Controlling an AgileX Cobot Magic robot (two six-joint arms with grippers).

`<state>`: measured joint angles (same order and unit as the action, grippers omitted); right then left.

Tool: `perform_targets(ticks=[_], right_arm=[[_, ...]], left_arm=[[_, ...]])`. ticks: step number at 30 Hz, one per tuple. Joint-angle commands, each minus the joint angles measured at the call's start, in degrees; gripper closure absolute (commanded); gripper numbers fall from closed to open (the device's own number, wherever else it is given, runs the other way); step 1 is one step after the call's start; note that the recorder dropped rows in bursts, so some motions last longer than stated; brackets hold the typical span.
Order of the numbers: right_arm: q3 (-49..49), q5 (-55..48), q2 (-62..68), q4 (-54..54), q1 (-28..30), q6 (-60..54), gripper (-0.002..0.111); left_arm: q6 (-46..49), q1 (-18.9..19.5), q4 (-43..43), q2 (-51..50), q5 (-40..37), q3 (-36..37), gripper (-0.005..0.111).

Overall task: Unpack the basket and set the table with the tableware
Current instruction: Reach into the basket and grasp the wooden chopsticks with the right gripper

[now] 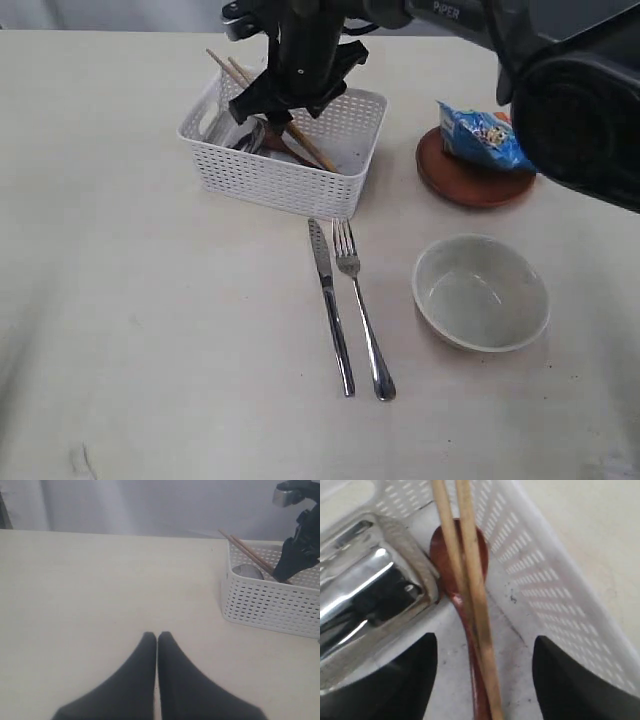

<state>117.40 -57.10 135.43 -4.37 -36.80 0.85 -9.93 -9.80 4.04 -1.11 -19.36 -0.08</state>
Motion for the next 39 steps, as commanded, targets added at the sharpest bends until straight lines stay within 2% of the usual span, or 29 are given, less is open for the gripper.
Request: perform_targets(ticks=[1,8,11,15,16,28,39], right_arm=[[0.58,3.28,1.40,-3.03,0.02,1.23,0.054],[0.58,5.29,3.56,-2.37,0.02,0.81,0.057],[0.58,5.18,3.56,-2.37,0.02,0.81,0.074],[0.58,4.56,2.84,-2.37,0.02,0.81,0.107],[0.58,4.30,2.55,-2.37,0.02,0.81,0.108],[0.58,0.07,-4.33,-2.20,-0.09,-0.01,0.109],[0.58,-8.91,-14.80,0.97,-0.06,0.63,0.109]], left_arm=[[-0.30,-0.16,-0.02,-0.17,0.57,0.08,0.105],[-0.30,-0.16,-0.02,-0.17,0.57,0.08,0.105],[-0.30,-0.16,-0.02,-0.17,0.57,0.08,0.105],[-0.30,-0.16,-0.02,-0.17,0.57,0.08,0.105],[-0.30,-0.16,-0.02,-0.17,0.57,0.08,0.105],[-0.30,-0.16,-0.02,-0.17,0.57,0.08,0.105],[-0.30,-0.16,-0.02,-0.17,0.57,0.08,0.105]])
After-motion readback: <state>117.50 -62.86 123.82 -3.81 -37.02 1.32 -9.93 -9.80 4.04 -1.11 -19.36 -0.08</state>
